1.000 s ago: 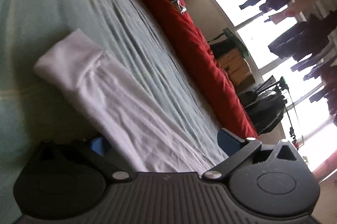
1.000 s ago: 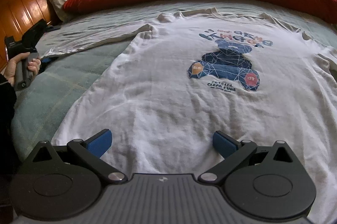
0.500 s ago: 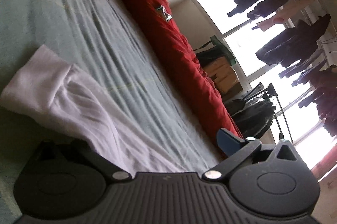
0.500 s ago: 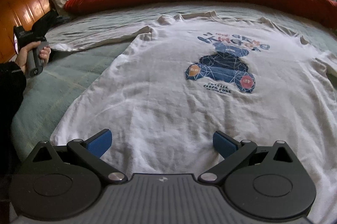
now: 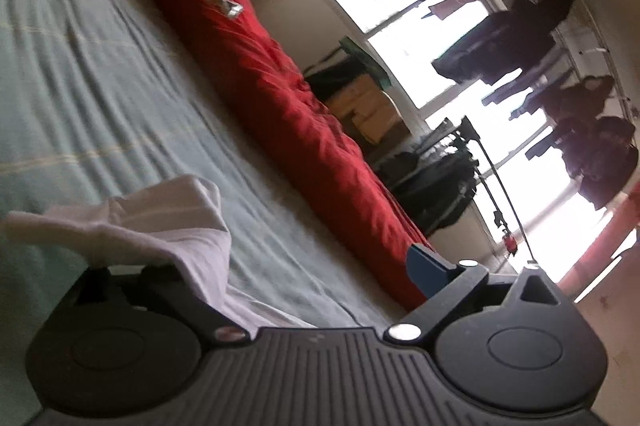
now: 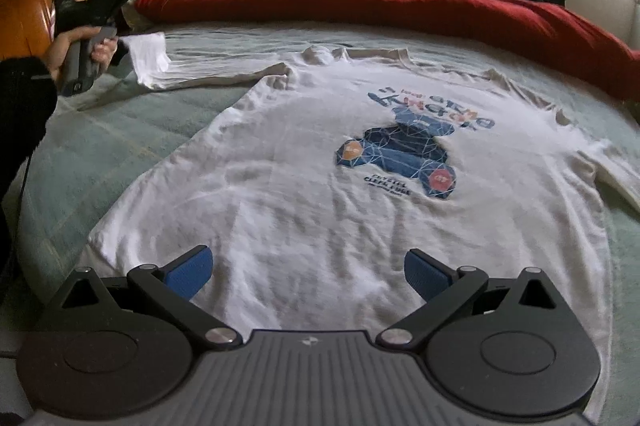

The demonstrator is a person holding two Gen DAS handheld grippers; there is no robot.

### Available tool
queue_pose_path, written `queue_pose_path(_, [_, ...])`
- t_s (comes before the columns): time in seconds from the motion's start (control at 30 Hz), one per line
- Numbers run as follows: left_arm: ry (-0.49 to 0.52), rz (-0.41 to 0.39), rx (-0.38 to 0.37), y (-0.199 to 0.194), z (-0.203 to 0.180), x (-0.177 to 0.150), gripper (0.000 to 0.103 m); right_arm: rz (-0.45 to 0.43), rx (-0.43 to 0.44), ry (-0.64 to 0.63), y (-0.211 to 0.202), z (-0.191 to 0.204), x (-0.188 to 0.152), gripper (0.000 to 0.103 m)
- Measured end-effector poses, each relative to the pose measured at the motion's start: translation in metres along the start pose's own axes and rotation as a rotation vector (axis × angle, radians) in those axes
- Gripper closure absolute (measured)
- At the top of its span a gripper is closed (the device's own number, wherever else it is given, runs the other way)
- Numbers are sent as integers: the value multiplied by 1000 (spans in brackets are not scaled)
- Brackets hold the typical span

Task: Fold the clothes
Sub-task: 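Lift the sleeve with the left gripper and carry it over the shirt body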

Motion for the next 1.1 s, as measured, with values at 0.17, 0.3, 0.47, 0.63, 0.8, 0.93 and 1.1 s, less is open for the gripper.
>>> queue_pose_path(0.17, [-2,23,-13,6,-18,-8,8,-11,9,12,-7,-7,-4,0])
queue_pose_path(0.3, [24,33,3,10,-29,-16,8,-18,5,26,-12,-16,-8,0])
queue_pose_path(0.47, [3,51,-16,12,-41,-25,8,-30,2,49,-19,-27,-12,0])
queue_pose_path(0.63, [26,76,-48,18,-64,-37,8,-42,2,70,-25,-36,-15,0])
queue_pose_path(0.8, [28,98,-69,27,-82,-50,8,-57,4,67,-32,-41,-14,0])
queue_pose_path(0.93, [47,117,-81,35,-99,-60,8,-66,2,66,-37,-47,-14,0])
queue_pose_path(1.1, [56,140,-104,44,-127,-72,10,-62,-1,76,-39,-56,-18,0])
Point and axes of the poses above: each gripper's, at about its wrist camera, not at the fingertips, and y roughly the way its jaws point, z to its left, x to its top, the point moved 2 cm from there along y, roughly the way its jaws point, and after that the axes turned 11 degrees about -z, right-handed, at the moved point
